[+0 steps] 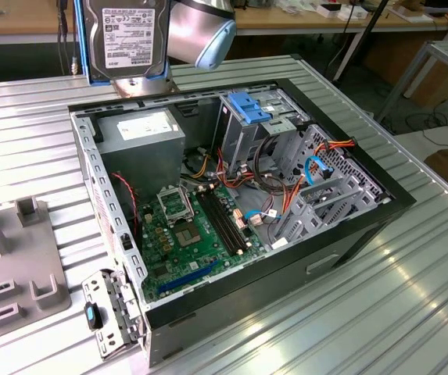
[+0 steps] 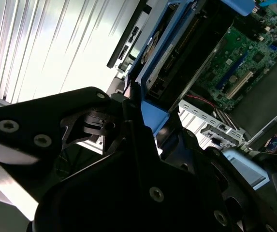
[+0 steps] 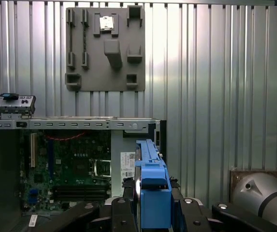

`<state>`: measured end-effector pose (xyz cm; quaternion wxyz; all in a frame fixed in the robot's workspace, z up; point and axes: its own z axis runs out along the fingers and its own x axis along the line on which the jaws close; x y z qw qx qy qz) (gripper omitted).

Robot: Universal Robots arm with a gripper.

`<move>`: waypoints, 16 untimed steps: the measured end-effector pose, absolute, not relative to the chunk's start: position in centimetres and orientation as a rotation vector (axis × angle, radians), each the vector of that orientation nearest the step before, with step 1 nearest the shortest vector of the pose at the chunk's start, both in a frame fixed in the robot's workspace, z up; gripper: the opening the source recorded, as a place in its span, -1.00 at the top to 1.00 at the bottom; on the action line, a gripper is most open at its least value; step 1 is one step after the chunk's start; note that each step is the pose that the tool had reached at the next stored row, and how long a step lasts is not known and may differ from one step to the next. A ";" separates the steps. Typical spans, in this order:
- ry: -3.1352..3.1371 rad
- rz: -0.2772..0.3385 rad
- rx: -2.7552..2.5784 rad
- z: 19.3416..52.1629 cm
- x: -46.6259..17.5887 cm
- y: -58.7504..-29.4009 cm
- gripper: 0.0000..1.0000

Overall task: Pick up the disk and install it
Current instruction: 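Pick up the disk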

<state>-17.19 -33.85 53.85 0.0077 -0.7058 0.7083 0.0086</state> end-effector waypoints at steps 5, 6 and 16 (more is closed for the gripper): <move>2.214 0.027 -2.207 53.8 -16.2 -33.9 0.26; 2.214 0.027 -2.207 53.8 -16.0 -33.9 0.26; 2.214 0.027 -2.207 53.8 -14.9 -33.9 0.26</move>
